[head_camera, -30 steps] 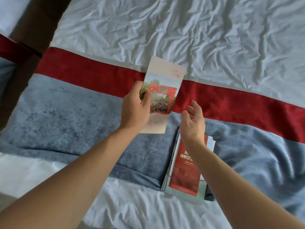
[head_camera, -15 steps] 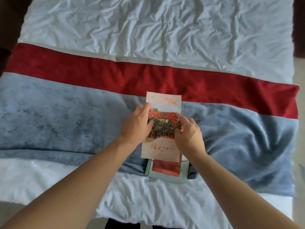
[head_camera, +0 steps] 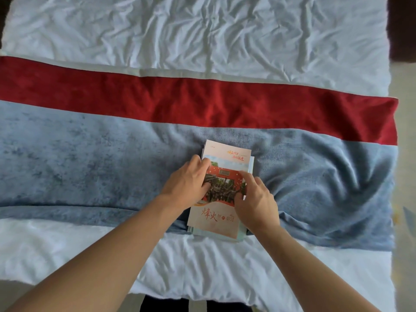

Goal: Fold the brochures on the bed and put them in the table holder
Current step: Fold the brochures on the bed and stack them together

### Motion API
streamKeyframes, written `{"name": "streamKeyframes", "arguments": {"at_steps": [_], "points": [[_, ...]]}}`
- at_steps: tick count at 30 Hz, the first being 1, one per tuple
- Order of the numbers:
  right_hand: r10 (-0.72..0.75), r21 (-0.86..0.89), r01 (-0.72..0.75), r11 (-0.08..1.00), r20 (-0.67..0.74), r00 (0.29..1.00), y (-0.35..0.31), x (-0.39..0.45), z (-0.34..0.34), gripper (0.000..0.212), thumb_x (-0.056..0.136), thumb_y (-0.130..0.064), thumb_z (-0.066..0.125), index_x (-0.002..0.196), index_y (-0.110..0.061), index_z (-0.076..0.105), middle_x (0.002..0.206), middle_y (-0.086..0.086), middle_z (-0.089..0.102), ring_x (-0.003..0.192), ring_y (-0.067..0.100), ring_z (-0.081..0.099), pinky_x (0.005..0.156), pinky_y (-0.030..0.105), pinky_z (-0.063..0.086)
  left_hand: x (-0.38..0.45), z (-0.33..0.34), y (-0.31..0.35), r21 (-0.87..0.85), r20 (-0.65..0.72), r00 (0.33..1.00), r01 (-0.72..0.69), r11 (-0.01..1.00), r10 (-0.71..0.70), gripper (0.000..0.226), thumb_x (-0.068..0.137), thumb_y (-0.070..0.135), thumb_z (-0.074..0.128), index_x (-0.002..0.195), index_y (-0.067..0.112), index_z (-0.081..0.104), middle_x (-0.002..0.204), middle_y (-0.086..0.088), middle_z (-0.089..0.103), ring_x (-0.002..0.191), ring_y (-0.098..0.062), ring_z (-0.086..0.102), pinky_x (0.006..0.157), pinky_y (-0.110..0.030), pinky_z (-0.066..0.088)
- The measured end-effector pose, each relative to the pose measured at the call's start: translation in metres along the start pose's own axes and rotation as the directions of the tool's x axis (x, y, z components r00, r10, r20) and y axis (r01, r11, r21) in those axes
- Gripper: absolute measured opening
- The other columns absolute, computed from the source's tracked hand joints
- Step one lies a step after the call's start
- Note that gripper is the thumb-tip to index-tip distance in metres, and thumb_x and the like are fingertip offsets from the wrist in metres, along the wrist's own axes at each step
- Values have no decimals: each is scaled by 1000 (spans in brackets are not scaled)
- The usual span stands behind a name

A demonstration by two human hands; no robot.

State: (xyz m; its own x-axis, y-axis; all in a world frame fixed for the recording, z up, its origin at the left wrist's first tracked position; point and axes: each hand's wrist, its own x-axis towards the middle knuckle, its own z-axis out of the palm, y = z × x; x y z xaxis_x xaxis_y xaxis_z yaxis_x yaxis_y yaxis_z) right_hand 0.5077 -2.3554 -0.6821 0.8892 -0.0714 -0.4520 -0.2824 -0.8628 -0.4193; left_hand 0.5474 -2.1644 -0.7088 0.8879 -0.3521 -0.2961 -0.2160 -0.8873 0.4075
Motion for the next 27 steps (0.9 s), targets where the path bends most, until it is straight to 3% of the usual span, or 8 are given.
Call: {"name": "streamKeyframes", "arguments": {"at_steps": [6, 10, 13, 15, 17, 19, 24, 27], "points": [[13, -46, -13, 999, -2, 1000, 6, 6, 8, 53, 89, -12, 49, 138, -32, 43, 107, 6, 54, 85, 38, 60, 63, 41, 46, 1, 6, 1, 82, 16, 1000, 10, 997, -12, 44, 86, 39, 70, 117, 20, 44, 105, -3, 43, 90, -19, 52, 66, -28, 47], [21, -99, -24, 995, -25, 999, 5, 9, 6, 51, 88, -14, 50, 135, -32, 46, 104, 4, 47, 90, 32, 56, 62, 40, 46, 1, 3, 8, 204, -24, 994, -97, 974, 104, 58, 76, 46, 75, 120, 18, 51, 139, -14, 37, 124, -30, 42, 96, -46, 44], [15, -181, -24, 983, -50, 999, -3, 9, 5, 48, 81, -23, 58, 129, -27, 51, 111, 5, 47, 104, 30, 51, 76, 44, 49, 2, 5, 18, 213, 53, 983, -184, 960, 177, 65, 72, 43, 77, 124, 17, 50, 147, -15, 32, 137, -31, 31, 104, -48, 42], [-54, -261, 35, 965, -63, 997, -5, 11, 5, 58, 77, -30, 65, 132, -23, 50, 132, 10, 45, 122, 33, 46, 91, 46, 45, 3, 6, 21, 205, 76, 985, -167, 965, 154, 65, 72, 40, 78, 127, 17, 50, 147, -13, 32, 140, -29, 27, 104, -46, 43], [-148, -344, 143, 928, 10, 989, -5, 14, 5, 80, 77, -39, 70, 146, -22, 36, 157, 12, 26, 145, 33, 25, 107, 47, 36, 5, 6, 21, 177, 75, 989, -136, 975, 125, 67, 73, 37, 79, 129, 17, 49, 148, -11, 30, 142, -28, 25, 106, -44, 43], [-212, -387, 231, 893, 90, 973, -3, 18, 10, 88, 79, -45, 71, 152, -24, 27, 163, 8, 15, 151, 29, 11, 116, 46, 26, 6, 9, 22, 159, 79, 991, -119, 980, 108, 67, 74, 34, 80, 129, 18, 47, 149, -9, 29, 143, -27, 23, 107, -43, 42], [-233, -438, 253, 862, 100, 967, -7, 34, 16, 72, 76, -41, 74, 138, -25, 42, 153, 6, 32, 139, 28, 29, 117, 44, 20, 10, 21, 25, 161, 81, 995, -66, 985, 54, 65, 77, 21, 75, 133, 19, 43, 151, -9, 27, 146, -26, 18, 110, -38, 39], [-217, -458, 234, 858, 91, 972, -13, 44, 10, 61, 73, -48, 73, 126, -27, 51, 139, 5, 43, 125, 29, 42, 114, 45, 24, 10, 20, 24, 129, 92, 995, -59, 990, 48, 65, 78, 27, 77, 133, 23, 44, 152, -6, 27, 147, -24, 18, 111, -37, 37]]}}
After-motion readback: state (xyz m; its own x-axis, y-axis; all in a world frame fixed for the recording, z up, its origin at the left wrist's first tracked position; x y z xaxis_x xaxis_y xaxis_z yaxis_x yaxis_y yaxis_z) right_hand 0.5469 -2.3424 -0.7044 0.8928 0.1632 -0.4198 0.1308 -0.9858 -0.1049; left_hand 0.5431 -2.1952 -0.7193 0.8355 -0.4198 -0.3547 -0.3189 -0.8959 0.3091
